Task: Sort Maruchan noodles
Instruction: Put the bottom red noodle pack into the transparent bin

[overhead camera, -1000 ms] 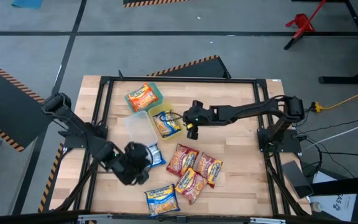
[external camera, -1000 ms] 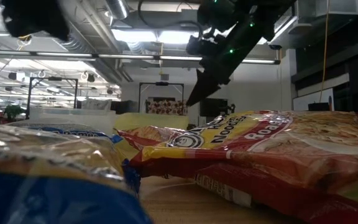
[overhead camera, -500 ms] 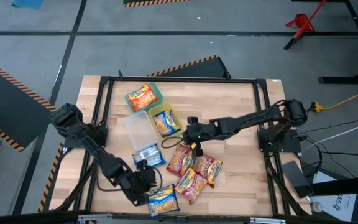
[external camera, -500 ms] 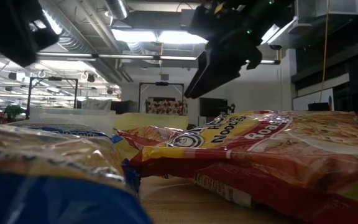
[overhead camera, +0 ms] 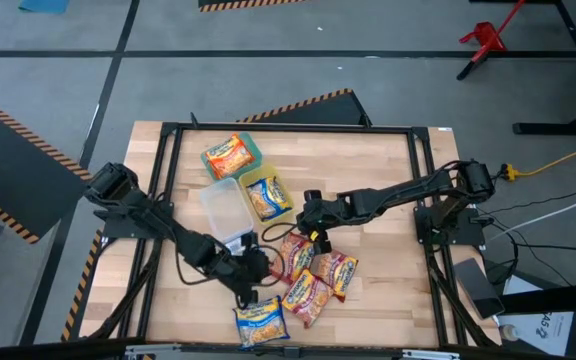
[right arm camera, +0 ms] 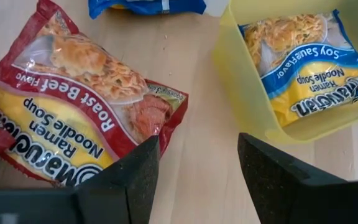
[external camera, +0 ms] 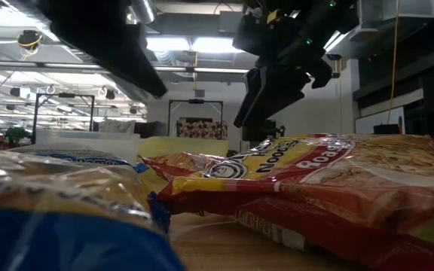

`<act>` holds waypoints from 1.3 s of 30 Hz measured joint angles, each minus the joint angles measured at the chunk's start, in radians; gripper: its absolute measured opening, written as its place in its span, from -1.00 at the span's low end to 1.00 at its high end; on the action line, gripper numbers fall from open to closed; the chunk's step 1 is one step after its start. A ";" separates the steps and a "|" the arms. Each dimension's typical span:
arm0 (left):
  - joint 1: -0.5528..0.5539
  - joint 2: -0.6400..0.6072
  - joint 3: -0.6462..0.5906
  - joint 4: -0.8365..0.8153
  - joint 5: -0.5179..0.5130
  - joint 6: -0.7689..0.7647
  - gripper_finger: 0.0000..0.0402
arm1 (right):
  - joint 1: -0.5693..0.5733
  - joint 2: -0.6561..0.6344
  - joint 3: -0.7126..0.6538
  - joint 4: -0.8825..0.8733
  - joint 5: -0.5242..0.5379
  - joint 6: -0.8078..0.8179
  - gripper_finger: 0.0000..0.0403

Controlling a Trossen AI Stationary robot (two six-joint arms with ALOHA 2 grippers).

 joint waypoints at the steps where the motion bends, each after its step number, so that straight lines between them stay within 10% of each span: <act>1: 0.009 0.004 0.000 0.014 0.008 0.030 -0.34 | 0.000 0.000 0.000 -0.002 0.000 0.000 0.03; 27: 0.053 0.203 0.000 0.059 -0.011 -0.102 -0.19 | 0.000 0.001 0.000 -0.012 -0.003 0.049 0.03; 39: 0.091 0.203 0.000 0.064 -0.007 -0.164 -0.94 | 0.000 0.001 0.000 -0.013 -0.004 0.070 0.03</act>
